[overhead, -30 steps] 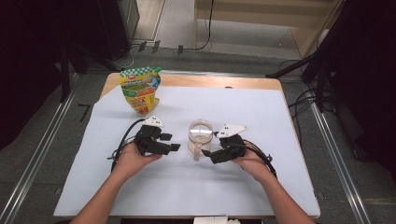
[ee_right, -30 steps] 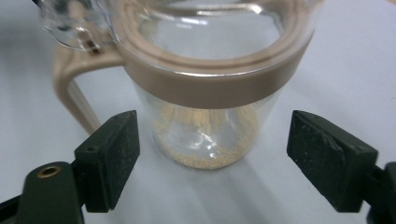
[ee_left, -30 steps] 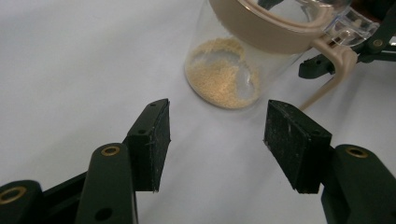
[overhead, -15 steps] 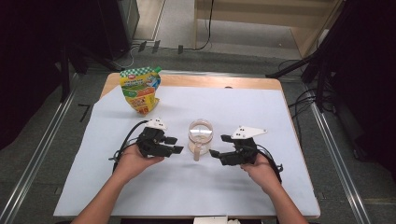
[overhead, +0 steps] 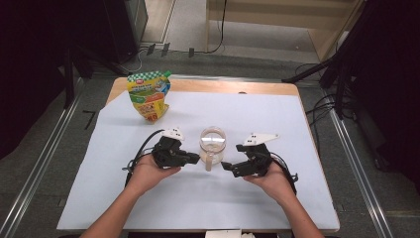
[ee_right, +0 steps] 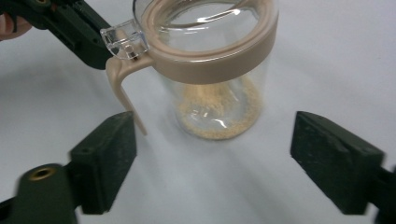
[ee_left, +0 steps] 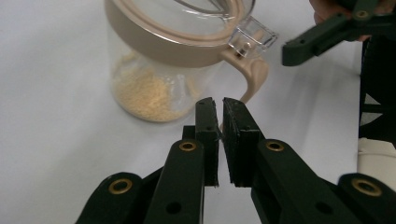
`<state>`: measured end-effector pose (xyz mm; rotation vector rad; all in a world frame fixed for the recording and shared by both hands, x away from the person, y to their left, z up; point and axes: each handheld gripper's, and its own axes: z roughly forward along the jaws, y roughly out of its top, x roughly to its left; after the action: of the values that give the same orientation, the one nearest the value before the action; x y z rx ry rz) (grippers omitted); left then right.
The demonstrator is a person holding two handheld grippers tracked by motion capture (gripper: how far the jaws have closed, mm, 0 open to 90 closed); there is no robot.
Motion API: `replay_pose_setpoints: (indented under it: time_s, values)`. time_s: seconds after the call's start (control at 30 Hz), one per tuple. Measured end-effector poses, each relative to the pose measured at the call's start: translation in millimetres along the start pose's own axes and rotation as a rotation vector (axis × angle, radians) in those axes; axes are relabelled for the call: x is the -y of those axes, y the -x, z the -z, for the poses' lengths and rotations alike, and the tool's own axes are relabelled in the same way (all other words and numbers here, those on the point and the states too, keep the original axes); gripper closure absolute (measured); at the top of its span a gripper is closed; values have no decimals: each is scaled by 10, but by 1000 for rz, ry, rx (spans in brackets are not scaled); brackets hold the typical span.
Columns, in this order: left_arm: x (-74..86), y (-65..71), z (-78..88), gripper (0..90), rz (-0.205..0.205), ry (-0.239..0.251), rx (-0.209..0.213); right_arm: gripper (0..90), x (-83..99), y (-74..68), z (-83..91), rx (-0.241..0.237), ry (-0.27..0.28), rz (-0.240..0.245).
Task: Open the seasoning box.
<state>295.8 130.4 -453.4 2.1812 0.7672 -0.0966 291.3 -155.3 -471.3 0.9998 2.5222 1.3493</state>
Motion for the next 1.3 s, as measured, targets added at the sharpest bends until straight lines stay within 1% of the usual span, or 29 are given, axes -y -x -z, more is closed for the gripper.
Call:
replay_pose_setpoints:
  time_s: [0.1, 0.13, 0.17, 0.2, 0.23, 0.27, 0.3, 0.37, 0.43, 0.5, 0.57, 0.6, 0.63, 0.7, 0.77, 0.87, 0.9, 0.97, 1.03, 1.07, 1.1, 1.17, 1.3]
  values:
    - [-9, 34, -50, 862, -9, -11, 3, 296, -12, -2, 32, 6, 20, 31]
    - [-13, 40, -62, 863, -14, -9, 11, 362, -19, -3, 44, 3, 28, 41]
    - [-20, 55, -73, 864, -17, -8, 16, 397, -24, -3, 54, 4, 34, 59]
    - [-24, 64, -79, 865, -20, -6, 17, 456, -24, -12, 63, 12, 39, 81]
    - [-30, 79, -88, 865, -19, -2, 28, 496, -23, -17, 66, 17, 39, 91]
    - [-34, 91, -93, 873, -21, -2, 26, 538, -24, -20, 71, 21, 42, 102]
    - [-39, 105, -96, 873, -24, -1, 23, 566, -25, -20, 73, 19, 43, 100]
    - [-49, 120, -95, 873, -28, 6, 31, 626, -30, -17, 82, 15, 55, 91]
    - [-57, 135, -98, 873, -26, 16, 35, 682, -38, -8, 96, 11, 63, 70]
    - [-64, 146, -105, 873, -34, 20, 35, 745, -40, 6, 120, 12, 69, 58]
    - [-66, 154, -114, 873, -36, 19, 39, 783, -41, 3, 141, 9, 68, 44]
    - [-66, 159, -119, 873, -36, 20, 37, 802, -42, 2, 153, 11, 69, 45]
    - [-67, 166, -128, 872, -33, 23, 41, 814, -43, 0, 165, 11, 73, 46]
    - [-74, 184, -142, 872, -42, 22, 39, 840, -46, -3, 180, 8, 77, 38]
    - [-83, 204, -162, 871, -49, 25, 43, 858, -43, -9, 189, 6, 70, 32]
    - [-100, 226, -193, 861, -51, 29, 49, 865, -32, -17, 188, -2, 63, 33]
    - [-109, 231, -202, 861, -53, 37, 56, 874, -27, -23, 188, -6, 58, 24]
    - [-121, 234, -206, 861, -52, 38, 56, 878, -21, -27, 185, -12, 57, 19]
    - [-135, 248, -230, 862, -59, 32, 60, 897, -13, -39, 193, -15, 53, 13]
    - [-140, 261, -241, 862, -61, 30, 59, 899, -11, -45, 199, -17, 53, 10]
    - [-146, 270, -251, 862, -72, 25, 61, 900, -11, -50, 205, -19, 53, 9]
    - [-155, 299, -278, 861, -76, 24, 63, 900, -10, -61, 213, -19, 55, 6]
    - [-163, 316, -305, 855, -93, 13, 74, 900, -10, -91, 231, -26, 55, 9]
